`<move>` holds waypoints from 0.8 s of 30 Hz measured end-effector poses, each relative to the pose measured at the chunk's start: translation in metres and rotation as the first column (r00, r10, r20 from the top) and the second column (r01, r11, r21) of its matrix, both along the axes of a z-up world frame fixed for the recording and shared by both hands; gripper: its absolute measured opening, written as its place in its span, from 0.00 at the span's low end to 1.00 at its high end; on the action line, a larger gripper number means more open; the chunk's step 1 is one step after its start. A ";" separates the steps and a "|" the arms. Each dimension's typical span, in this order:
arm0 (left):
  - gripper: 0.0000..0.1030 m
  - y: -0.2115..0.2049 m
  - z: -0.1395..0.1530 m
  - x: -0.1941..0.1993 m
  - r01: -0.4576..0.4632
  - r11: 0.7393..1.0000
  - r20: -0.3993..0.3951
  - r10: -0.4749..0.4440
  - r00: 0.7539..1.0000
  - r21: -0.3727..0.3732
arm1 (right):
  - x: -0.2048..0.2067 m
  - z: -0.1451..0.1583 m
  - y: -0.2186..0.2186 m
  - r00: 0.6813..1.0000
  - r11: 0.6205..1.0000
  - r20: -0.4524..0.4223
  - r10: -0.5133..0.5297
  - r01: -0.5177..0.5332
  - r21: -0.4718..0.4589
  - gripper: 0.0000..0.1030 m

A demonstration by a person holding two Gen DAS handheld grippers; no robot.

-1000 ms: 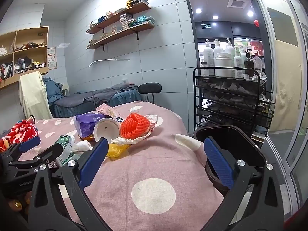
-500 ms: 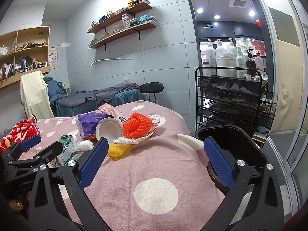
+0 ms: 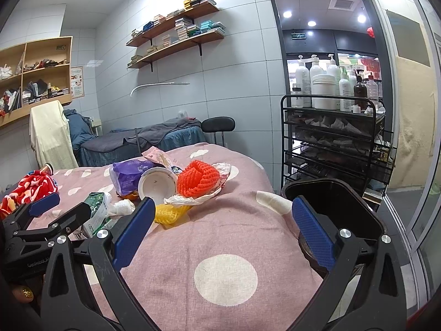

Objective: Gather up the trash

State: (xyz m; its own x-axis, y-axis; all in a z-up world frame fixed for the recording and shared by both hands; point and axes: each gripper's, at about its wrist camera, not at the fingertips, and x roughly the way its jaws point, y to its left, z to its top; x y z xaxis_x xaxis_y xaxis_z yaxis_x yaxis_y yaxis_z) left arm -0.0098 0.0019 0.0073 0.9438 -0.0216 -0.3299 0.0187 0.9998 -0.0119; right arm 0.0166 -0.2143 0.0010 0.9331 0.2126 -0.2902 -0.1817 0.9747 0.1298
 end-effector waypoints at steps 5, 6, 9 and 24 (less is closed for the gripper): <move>0.95 0.000 0.000 0.000 0.000 1.000 0.001 0.000 1.000 -0.001 | 0.000 -0.001 0.001 1.000 1.000 0.001 0.000 0.000 0.000 0.95; 0.95 0.000 0.000 0.000 -0.001 1.000 0.000 0.001 1.000 0.000 | 0.000 0.000 0.001 1.000 1.000 0.000 0.001 -0.001 0.001 0.95; 0.95 0.000 -0.001 0.000 -0.001 1.000 -0.003 0.001 1.000 0.000 | -0.001 0.000 0.001 1.000 1.000 -0.003 0.002 -0.002 0.002 0.95; 0.95 0.001 -0.003 0.001 -0.002 1.000 -0.008 0.002 1.000 -0.003 | -0.002 -0.001 0.003 1.000 1.000 -0.006 0.006 -0.006 0.006 0.95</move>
State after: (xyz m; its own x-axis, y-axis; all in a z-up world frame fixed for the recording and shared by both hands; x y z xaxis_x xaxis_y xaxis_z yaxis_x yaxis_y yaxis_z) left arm -0.0084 0.0032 0.0045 0.9412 -0.0210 -0.3372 0.0171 0.9997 -0.0148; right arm 0.0146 -0.2110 0.0001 0.9298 0.2202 -0.2948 -0.1871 0.9728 0.1366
